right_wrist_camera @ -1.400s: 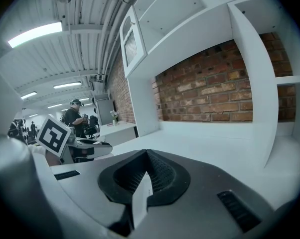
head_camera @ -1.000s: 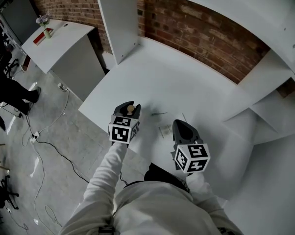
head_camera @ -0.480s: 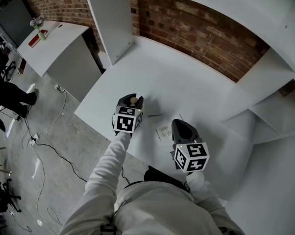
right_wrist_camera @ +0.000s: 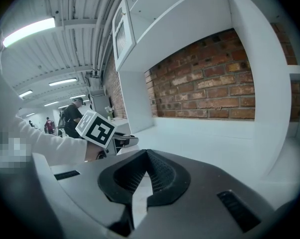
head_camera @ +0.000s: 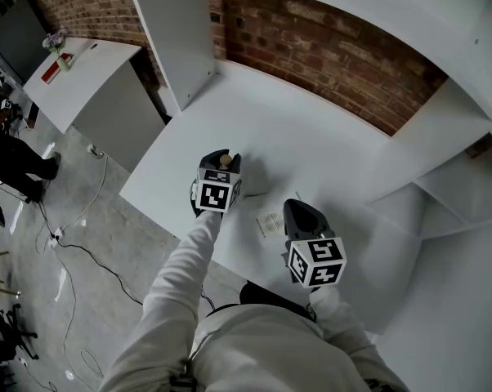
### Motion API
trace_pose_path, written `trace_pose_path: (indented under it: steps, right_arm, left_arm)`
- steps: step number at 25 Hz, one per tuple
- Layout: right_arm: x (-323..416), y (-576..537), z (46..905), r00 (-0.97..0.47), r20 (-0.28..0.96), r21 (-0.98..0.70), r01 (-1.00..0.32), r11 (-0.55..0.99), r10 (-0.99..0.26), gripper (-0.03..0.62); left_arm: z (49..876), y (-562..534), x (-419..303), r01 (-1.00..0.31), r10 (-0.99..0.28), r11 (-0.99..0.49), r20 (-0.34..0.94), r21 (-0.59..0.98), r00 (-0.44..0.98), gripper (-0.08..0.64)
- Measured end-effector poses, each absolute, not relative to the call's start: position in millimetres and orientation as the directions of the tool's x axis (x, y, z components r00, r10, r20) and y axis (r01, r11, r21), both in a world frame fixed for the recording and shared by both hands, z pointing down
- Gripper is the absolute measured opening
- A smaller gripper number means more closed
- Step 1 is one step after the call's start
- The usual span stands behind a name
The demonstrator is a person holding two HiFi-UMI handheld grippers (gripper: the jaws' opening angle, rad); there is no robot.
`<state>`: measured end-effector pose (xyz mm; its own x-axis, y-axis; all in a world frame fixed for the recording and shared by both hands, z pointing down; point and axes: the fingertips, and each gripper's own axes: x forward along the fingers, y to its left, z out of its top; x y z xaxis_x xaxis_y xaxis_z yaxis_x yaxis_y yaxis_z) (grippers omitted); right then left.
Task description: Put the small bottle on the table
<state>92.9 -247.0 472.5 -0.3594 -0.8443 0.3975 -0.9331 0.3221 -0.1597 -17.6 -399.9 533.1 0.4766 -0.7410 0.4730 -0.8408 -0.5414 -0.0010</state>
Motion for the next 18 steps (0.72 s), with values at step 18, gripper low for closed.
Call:
trace_pose_path:
  steps: [18]
  right_arm:
    - [101.7,-249.9,479.1,-0.338,0.410,-0.167,-0.941,0.294,-0.847,0.028]
  left_arm:
    - [554.5,-420.5,-0.5,-0.833,-0.729,-0.553,0.494,-0.016,0.475,0.118]
